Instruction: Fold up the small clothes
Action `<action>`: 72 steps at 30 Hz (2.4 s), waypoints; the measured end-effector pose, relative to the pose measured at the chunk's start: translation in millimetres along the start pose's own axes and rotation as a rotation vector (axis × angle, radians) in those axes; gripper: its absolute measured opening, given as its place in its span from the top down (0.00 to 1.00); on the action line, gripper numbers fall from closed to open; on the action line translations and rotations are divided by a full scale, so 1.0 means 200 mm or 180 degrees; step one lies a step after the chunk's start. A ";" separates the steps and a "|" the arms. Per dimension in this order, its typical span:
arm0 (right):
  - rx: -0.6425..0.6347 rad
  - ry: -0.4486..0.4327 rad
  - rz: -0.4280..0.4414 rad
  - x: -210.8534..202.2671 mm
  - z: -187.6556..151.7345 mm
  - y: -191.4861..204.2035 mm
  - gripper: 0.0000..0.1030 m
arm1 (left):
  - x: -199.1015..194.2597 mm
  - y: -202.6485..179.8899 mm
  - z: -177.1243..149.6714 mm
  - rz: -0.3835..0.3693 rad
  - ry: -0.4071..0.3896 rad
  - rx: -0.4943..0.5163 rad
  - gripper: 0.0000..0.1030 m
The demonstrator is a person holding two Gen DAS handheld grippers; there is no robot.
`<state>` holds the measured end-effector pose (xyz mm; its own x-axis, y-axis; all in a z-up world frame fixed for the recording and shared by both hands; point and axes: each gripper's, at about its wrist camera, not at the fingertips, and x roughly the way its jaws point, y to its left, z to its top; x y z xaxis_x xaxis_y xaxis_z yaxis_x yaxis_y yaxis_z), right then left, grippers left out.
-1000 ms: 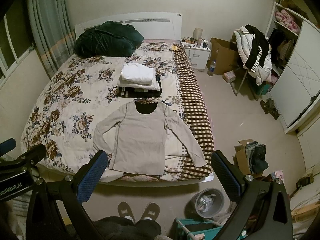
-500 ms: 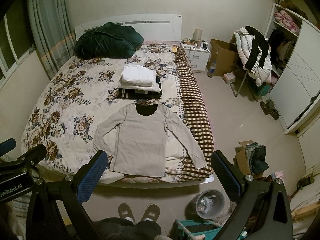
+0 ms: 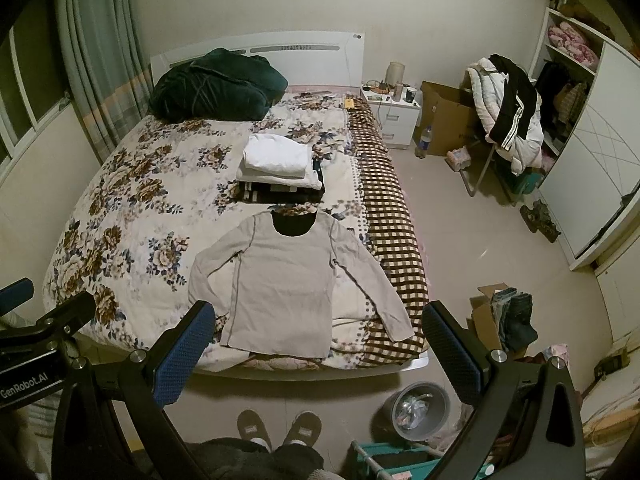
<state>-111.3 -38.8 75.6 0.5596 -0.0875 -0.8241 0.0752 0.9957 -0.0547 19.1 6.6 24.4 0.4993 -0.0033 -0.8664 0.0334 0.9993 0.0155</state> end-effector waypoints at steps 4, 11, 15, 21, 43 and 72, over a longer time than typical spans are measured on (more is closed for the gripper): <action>-0.0002 0.0000 0.0001 0.00 0.01 0.00 0.00 | 0.00 -0.01 0.02 -0.0001 -0.0008 0.0007 0.00; 0.0000 -0.0008 0.0004 0.00 0.00 0.00 0.00 | 0.00 -0.02 0.01 0.0001 -0.0018 0.0001 0.00; -0.0002 -0.0014 0.0006 0.00 0.00 0.00 0.00 | -0.01 -0.04 0.02 0.0001 -0.0026 0.0003 0.00; -0.0006 -0.0018 0.0004 -0.01 0.00 0.00 0.00 | -0.01 -0.04 0.02 -0.0002 -0.0033 0.0008 0.00; 0.1069 0.0211 -0.0070 0.45 0.02 -0.26 0.00 | 0.34 -0.02 0.13 0.0220 -0.0349 0.0181 0.00; 0.5946 0.0170 0.0617 3.35 -1.73 -1.23 0.00 | 2.80 -0.67 -0.13 0.0352 0.1402 0.0391 0.00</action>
<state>-41.1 -330.6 -658.2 0.6495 0.0451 -0.7591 0.7280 -0.3253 0.6035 271.9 -128.3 -474.9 0.0914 0.1453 -0.9852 0.1161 0.9810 0.1554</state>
